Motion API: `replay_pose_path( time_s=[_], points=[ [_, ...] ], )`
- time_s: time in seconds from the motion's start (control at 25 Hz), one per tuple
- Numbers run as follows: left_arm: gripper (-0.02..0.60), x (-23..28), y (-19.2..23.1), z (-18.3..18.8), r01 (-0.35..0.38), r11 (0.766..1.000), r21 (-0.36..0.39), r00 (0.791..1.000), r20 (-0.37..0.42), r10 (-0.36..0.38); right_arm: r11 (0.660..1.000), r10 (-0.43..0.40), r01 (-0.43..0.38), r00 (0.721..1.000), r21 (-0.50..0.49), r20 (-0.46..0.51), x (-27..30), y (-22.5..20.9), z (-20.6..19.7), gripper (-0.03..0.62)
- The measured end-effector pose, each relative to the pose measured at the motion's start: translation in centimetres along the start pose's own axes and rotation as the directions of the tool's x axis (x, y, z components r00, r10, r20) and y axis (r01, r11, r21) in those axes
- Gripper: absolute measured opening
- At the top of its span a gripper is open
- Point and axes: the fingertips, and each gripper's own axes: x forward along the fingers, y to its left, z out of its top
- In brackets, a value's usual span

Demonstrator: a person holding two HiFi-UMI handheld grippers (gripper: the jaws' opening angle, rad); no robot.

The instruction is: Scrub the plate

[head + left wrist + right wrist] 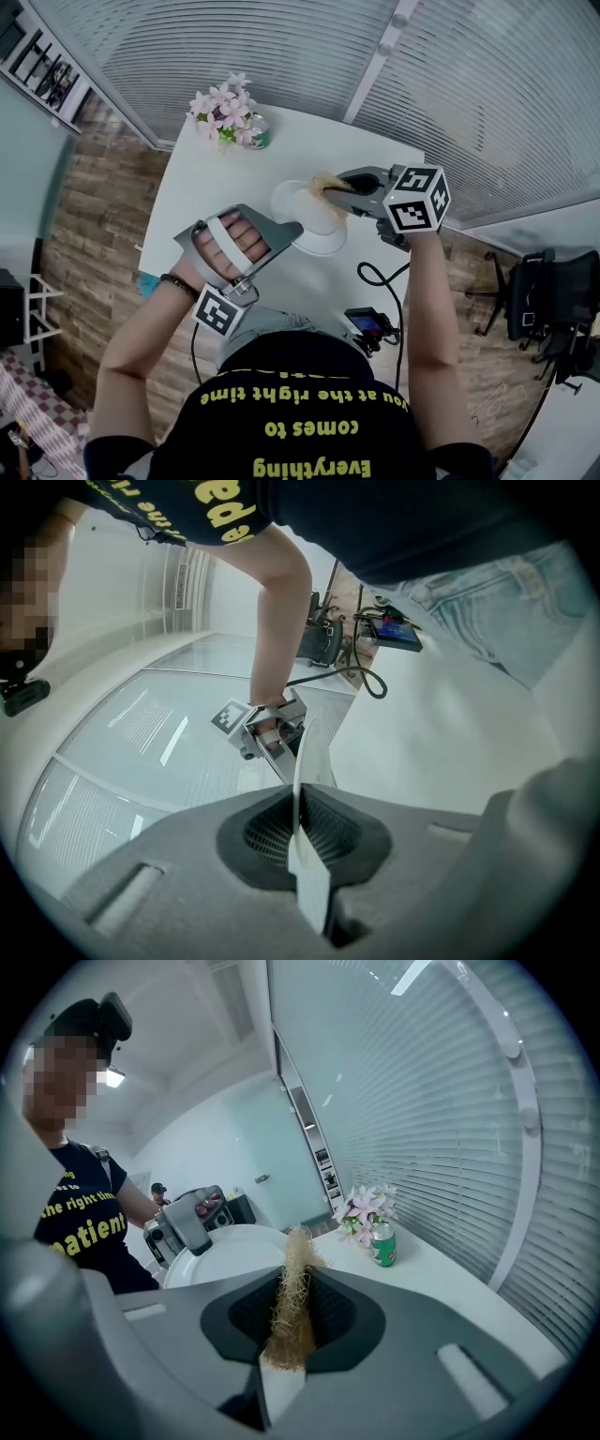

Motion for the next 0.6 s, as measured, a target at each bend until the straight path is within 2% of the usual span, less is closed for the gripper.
replay_pose_path(
  time_s=[0.12,0.24,0.6],
  points=[
    [0.009,-0.1,0.1,-0.1,-0.005,1.000,-0.003,1.000,0.000,0.005,0.999,-0.007,0.006,1.000,0.032,0.014,-0.2,-1.0,-0.3,0.052],
    [0.009,-0.1,0.3,-0.1,-0.010,1.000,-0.006,1.000,-0.002,0.010,0.998,-0.040,0.041,0.999,0.038,-0.016,-0.4,-2.0,-1.1,0.052],
    [0.009,0.3,0.0,-0.6,0.005,0.999,-0.031,1.000,-0.017,-0.006,0.999,-0.042,0.042,0.999,-0.016,-0.022,-0.6,-0.9,-0.8,0.051]
  ],
)
